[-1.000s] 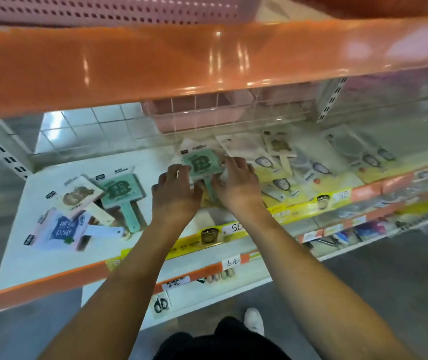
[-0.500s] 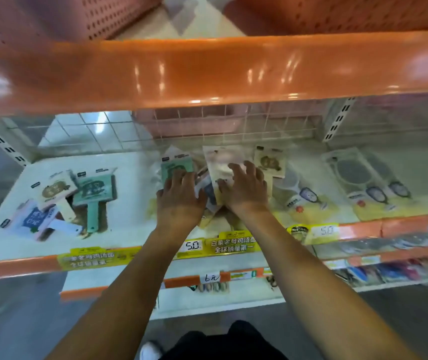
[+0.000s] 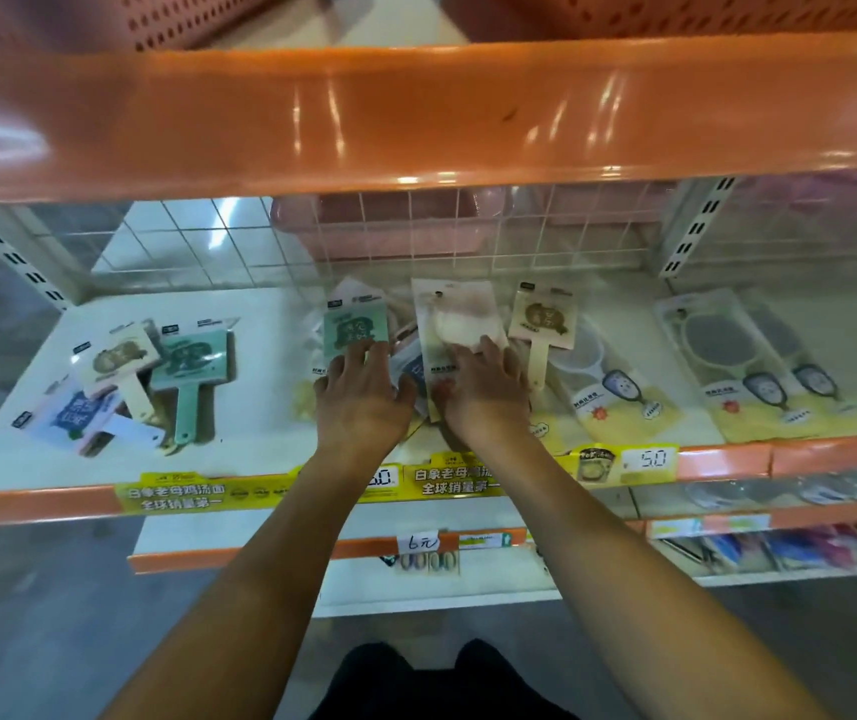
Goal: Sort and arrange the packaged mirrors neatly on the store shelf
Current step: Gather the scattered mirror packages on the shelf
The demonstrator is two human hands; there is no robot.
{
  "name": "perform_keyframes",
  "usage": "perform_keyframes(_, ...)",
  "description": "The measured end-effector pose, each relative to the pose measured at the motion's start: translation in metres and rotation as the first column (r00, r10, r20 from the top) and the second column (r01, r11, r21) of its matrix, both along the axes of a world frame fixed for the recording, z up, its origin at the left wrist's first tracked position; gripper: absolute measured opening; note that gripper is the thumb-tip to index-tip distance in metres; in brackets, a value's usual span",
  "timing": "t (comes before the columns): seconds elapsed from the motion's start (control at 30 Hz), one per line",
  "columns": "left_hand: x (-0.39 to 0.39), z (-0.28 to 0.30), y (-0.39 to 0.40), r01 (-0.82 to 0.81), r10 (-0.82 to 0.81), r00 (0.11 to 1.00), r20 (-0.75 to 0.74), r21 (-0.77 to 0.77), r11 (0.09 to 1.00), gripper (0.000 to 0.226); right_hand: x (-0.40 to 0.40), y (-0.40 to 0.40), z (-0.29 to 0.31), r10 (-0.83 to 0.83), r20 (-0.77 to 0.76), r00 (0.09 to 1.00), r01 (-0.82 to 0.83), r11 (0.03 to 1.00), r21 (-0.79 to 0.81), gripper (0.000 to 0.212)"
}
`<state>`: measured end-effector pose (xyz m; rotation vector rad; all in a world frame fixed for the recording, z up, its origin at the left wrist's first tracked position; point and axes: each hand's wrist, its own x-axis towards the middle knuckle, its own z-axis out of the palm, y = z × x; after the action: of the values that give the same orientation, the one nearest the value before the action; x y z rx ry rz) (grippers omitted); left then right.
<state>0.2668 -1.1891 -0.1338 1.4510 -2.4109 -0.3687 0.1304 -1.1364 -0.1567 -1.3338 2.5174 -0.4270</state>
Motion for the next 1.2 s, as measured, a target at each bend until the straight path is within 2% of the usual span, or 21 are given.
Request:
perform_keyframes(0.23, -0.009, 0.001, -0.008, 0.067, -0.066, 0.998, -0.021, 0.046, 0.997, 0.042, 0.009, 0.012, 0.002, -0.020, -0.047, 0.999, 0.022, 0.999, 0.034, 0.061)
perform_keyframes(0.37, -0.007, 0.002, -0.015, 0.093, -0.091, 0.996, -0.026, 0.073, 0.993, 0.041, 0.007, 0.001, 0.011, -0.056, -0.013, 0.998, 0.056, 0.998, 0.027, 0.054)
perform_keyframes(0.97, 0.031, 0.000, -0.047, 0.142, -0.140, 0.989, -0.046, 0.068, 0.987, 0.041, 0.015, -0.028, 0.002, -0.174, 0.010, 0.985, 0.174, 0.984, 0.047, 0.058)
perform_keyframes(1.2, 0.035, -0.002, -0.051, 0.189, -0.186, 0.981, -0.055, 0.069, 0.980, 0.042, 0.035, -0.031, 0.008, -0.196, -0.084, 0.977, 0.194, 0.981, -0.026, 0.038)
